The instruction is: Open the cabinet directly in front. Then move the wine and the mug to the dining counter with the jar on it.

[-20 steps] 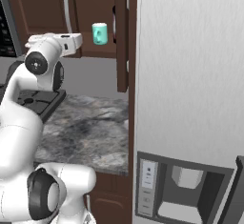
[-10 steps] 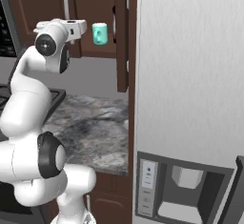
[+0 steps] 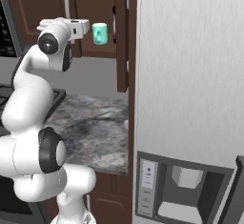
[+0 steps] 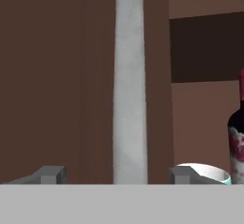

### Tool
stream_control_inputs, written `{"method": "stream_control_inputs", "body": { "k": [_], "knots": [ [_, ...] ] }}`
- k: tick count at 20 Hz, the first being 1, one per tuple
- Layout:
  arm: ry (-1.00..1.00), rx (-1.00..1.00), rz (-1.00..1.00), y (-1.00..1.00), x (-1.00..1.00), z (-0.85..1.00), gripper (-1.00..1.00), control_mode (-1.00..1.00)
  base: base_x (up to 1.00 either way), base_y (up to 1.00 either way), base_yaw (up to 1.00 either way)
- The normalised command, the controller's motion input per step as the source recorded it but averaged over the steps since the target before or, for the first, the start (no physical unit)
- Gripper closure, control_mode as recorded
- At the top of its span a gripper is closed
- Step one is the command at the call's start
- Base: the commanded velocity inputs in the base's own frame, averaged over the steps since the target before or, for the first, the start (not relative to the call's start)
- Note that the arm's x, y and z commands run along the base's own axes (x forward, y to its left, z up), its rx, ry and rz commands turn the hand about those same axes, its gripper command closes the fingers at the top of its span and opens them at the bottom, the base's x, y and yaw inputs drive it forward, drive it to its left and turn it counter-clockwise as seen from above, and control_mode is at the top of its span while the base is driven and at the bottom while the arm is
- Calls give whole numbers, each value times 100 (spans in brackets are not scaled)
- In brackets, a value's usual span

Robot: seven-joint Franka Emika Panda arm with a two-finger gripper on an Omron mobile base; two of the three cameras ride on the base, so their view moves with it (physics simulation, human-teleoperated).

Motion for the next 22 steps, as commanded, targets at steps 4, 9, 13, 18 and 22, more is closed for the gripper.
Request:
{"method": "stream_control_inputs", "body": {
  "k": [4, 9, 13, 18, 22],
  "knots": [
    [1, 0, 0, 3, 22, -3, 100, -100, 0, 0, 0],
    [2, 0, 0, 0, -10, 0, 100, -100, 0, 0, 0],
    [-1, 0, 0, 10, -56, 29, 100, -100, 0, 0, 0],
    [-3, 0, -1, 47, -88, 41, 100, -100, 0, 0, 0],
    [-1, 0, -8, 83, -100, 40, 100, -100, 0, 0, 0]
  ]
}}
